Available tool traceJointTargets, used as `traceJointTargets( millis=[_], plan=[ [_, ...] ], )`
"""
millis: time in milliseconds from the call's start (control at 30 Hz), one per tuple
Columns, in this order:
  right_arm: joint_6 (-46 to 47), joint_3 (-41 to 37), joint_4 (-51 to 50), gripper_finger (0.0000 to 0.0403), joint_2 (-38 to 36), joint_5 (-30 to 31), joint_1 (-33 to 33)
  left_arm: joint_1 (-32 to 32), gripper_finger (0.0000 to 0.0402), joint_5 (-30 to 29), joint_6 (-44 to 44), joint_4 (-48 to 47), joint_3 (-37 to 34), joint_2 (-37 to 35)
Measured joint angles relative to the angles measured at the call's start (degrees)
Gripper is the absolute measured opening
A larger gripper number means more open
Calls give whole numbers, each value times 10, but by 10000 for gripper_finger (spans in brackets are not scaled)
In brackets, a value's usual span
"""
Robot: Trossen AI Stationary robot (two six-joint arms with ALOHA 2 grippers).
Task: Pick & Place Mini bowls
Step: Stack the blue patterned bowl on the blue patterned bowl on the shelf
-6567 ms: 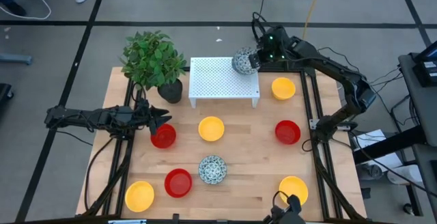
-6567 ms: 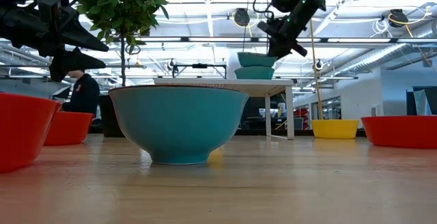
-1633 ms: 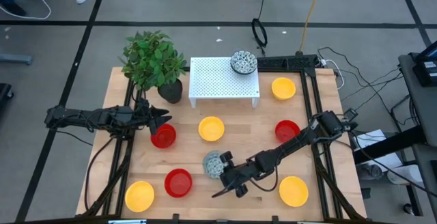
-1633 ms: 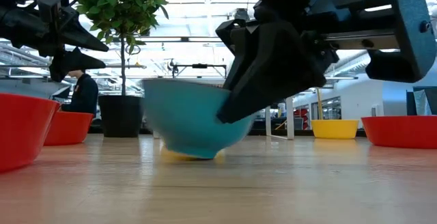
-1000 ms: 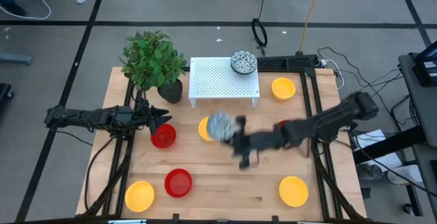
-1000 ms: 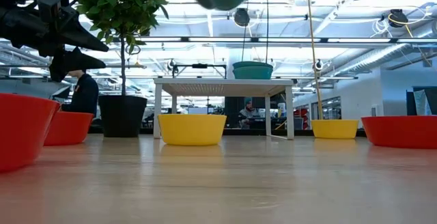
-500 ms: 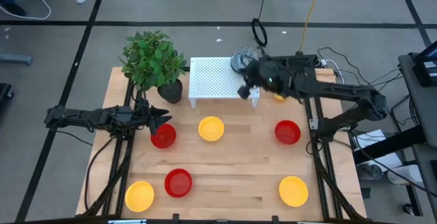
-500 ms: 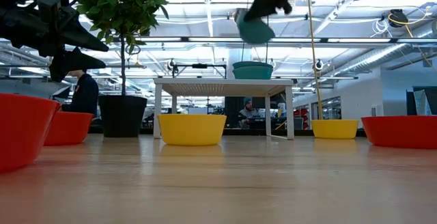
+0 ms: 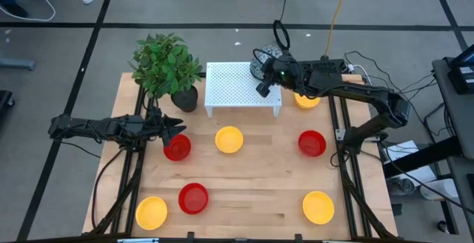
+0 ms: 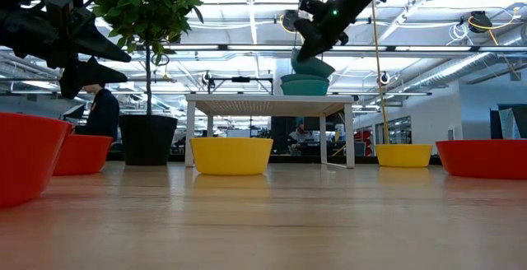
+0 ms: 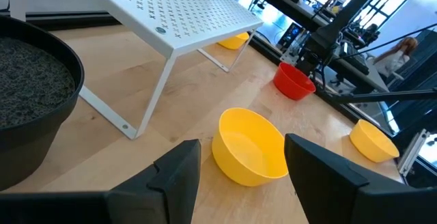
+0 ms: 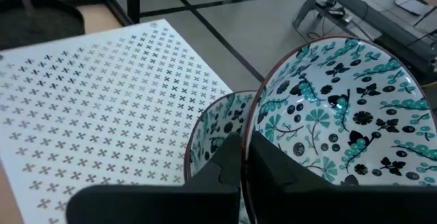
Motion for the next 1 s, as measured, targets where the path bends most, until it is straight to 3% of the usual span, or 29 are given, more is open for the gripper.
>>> traceJointTargets(
  millis=[233, 1000],
  plan=[
    [-5, 0, 14, 3, 1, -63, -10, 0, 216, 0, 0, 0, 0, 0],
    [12, -37, 39, 4, 1, -60, -10, 0, 216, 0, 0, 0, 0, 0]
  ],
)
